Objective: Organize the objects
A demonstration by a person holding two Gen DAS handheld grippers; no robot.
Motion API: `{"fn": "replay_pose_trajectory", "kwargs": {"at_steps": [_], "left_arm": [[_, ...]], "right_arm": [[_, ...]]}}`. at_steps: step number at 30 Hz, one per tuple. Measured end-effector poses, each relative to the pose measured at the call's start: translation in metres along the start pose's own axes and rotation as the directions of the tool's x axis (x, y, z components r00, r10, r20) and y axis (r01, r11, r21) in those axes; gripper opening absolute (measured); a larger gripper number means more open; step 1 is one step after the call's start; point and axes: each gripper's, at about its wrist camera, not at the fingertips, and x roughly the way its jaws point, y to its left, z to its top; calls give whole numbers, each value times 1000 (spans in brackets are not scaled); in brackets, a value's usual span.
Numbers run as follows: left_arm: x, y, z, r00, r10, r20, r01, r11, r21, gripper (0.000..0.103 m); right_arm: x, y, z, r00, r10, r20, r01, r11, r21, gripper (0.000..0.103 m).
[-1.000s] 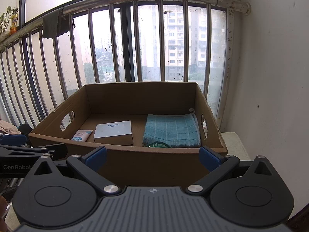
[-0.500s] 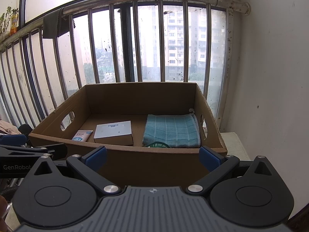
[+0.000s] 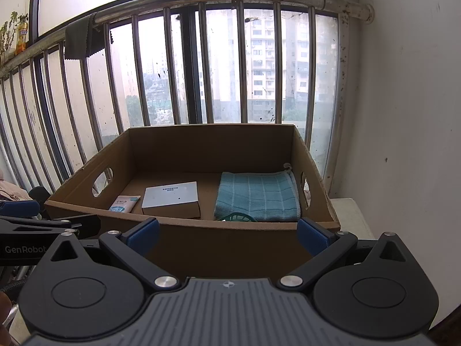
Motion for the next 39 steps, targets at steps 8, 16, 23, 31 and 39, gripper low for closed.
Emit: {"fn": "replay_pose_trajectory", "kwargs": {"at_steps": [8, 16, 23, 31, 39], "left_arm": [[-1, -1, 0, 1000, 2, 2, -2, 1000, 2, 102], [-1, -2, 1, 1000, 2, 3, -2, 1000, 3, 102], [-1, -2, 1, 1000, 2, 2, -2, 1000, 2, 102], [-1, -2, 0, 1000, 2, 3, -2, 1000, 3, 102], [-1, -2, 1, 1000, 3, 3, -3, 1000, 3, 102]], "right_arm": [[-1, -1, 0, 1000, 0, 3, 0, 1000, 3, 103], [-1, -1, -1, 1000, 0, 4, 0, 1000, 5, 103], [-2, -1, -1, 1000, -1, 2, 1, 1000, 6, 103], [-2, -1, -1, 1000, 0, 3, 0, 1000, 7, 103], [-3, 0, -2, 1000, 0, 2, 0, 1000, 9, 103]]}}
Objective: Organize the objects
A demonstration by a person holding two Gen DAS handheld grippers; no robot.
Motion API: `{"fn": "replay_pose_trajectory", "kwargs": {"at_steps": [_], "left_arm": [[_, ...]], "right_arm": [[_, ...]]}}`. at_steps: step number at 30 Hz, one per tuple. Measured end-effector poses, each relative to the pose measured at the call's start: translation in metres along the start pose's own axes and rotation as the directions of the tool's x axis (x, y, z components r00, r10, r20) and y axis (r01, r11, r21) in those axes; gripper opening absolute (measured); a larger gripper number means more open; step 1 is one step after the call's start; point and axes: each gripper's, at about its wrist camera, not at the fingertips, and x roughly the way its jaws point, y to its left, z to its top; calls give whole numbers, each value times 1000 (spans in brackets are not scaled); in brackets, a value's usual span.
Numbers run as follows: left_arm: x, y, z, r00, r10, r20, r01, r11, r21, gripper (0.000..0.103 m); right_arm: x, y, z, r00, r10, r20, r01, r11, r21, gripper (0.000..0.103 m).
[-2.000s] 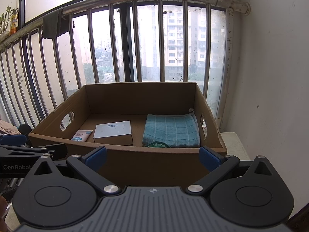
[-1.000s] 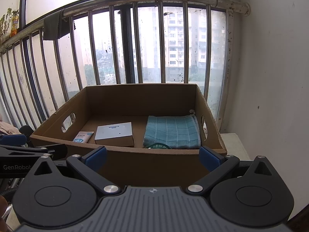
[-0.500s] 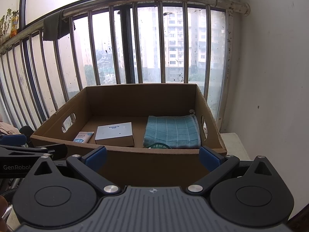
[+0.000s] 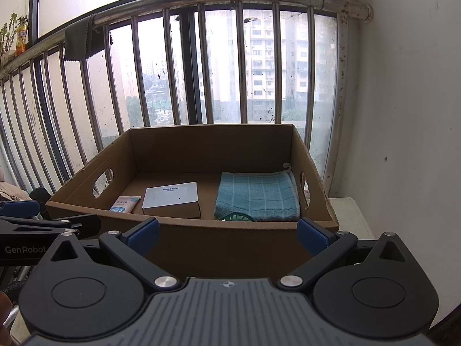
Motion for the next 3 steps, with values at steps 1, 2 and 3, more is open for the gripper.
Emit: {"fn": "replay_pose_trajectory", "kwargs": {"at_steps": [1, 2, 3], "left_arm": [[0, 0, 0, 1000, 0, 0, 0, 1000, 0, 102], [0, 0, 0, 1000, 1, -1, -1, 1000, 0, 102], [0, 0, 0, 1000, 1, -1, -1, 1000, 0, 102]], "right_arm": [[0, 0, 0, 1000, 0, 0, 0, 1000, 0, 103], [0, 0, 0, 1000, 0, 0, 0, 1000, 0, 103], [0, 0, 0, 1000, 0, 0, 0, 1000, 0, 103]]}}
